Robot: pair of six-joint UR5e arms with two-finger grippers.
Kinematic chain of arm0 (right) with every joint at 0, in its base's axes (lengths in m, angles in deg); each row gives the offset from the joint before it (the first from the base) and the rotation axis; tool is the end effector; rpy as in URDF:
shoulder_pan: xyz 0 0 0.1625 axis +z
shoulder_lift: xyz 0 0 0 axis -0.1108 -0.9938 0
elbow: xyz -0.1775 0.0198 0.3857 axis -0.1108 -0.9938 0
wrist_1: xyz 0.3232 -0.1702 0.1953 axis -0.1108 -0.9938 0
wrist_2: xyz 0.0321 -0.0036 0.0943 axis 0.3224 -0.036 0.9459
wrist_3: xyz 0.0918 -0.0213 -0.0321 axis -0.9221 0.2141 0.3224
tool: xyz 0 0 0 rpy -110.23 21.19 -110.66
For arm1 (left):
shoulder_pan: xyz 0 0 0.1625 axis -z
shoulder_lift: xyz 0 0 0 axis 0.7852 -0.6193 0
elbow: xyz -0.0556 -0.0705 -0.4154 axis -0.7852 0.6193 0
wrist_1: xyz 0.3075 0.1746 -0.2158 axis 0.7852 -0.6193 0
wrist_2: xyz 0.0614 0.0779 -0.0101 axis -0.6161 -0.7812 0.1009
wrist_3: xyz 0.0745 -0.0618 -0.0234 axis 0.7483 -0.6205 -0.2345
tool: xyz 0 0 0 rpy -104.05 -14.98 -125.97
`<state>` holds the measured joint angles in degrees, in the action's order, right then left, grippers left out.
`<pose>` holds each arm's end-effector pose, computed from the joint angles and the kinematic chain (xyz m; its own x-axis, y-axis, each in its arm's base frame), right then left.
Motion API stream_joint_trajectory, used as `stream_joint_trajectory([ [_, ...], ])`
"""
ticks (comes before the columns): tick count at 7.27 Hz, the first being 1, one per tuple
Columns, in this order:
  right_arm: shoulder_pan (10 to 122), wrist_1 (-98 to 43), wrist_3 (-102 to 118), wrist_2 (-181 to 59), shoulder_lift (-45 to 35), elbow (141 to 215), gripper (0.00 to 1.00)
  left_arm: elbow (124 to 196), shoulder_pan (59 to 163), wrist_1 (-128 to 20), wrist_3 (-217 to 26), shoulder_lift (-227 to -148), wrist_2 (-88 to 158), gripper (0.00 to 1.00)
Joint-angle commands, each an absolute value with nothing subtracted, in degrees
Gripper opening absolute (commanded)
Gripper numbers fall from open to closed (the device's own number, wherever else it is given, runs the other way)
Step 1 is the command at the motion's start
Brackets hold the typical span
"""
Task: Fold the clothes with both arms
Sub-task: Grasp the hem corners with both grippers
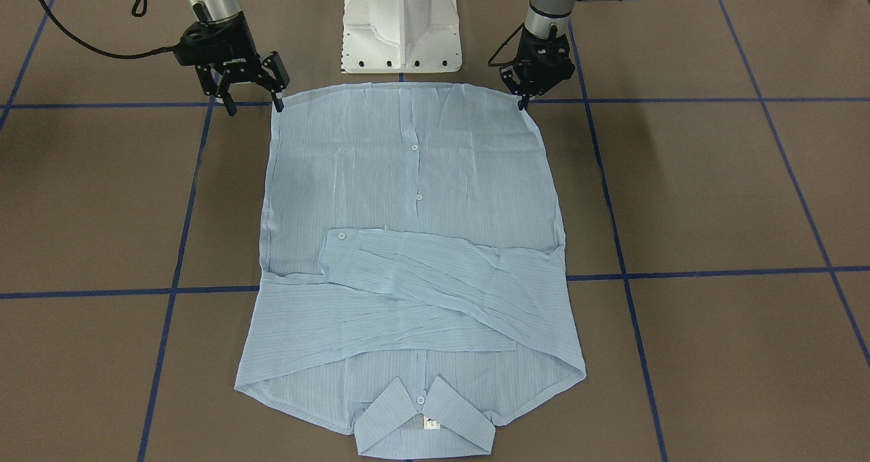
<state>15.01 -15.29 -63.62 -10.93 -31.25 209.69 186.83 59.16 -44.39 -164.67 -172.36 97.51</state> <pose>-0.4038 -0.2262 0.3736 0.5895 0.0600 0.8056 -0.3639 0.9100 0.1985 0.4815 -0.2079 0.3638 0.6636 0.0161 -0.7479 0.1416 0.9790 0.1467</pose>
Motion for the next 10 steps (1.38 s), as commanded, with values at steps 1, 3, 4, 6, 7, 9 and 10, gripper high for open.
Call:
stream_joint_trajectory([
  [1, 11.5, -12.9, -66.7, -14.3, -33.5, 209.2, 0.95, 187.6, 59.1, -44.6, -164.7, -172.4, 97.2, 0.0],
  [3, 7.8, -13.6, -68.1, -17.5, -33.0, 209.1, 0.7, 188.4, 59.2, -44.6, -164.6, -172.2, 95.7, 0.0],
  [4, 7.2, -13.6, -68.4, -17.6, -33.0, 208.4, 0.67, 188.8, 59.1, -44.6, -164.7, -172.2, 94.6, 0.0],
  [6, 6.5, -13.6, -69.5, -18.7, -32.8, 206.5, 0.6, 188.9, 59.1, -44.6, -164.7, -172.3, 94.2, 0.0],
  [7, 6.2, -13.6, -69.9, -18.8, -32.8, 206.1, 0.53, 188.9, 59.1, -44.6, -164.6, -172.4, 94.2, 0.0],
  [9, 5.4, -13.6, -69.9, -19.7, -32.1, 205.2, 0.53, 189.0, 59.1, -44.6, -164.6, -172.3, 93.7, 0.0],
  [10, 5.2, -13.6, -69.9, -19.9, -31.9, 204.9, 0.53, 189.0, 59.1, -44.6, -164.6, -172.3, 93.4, 0.0],
])
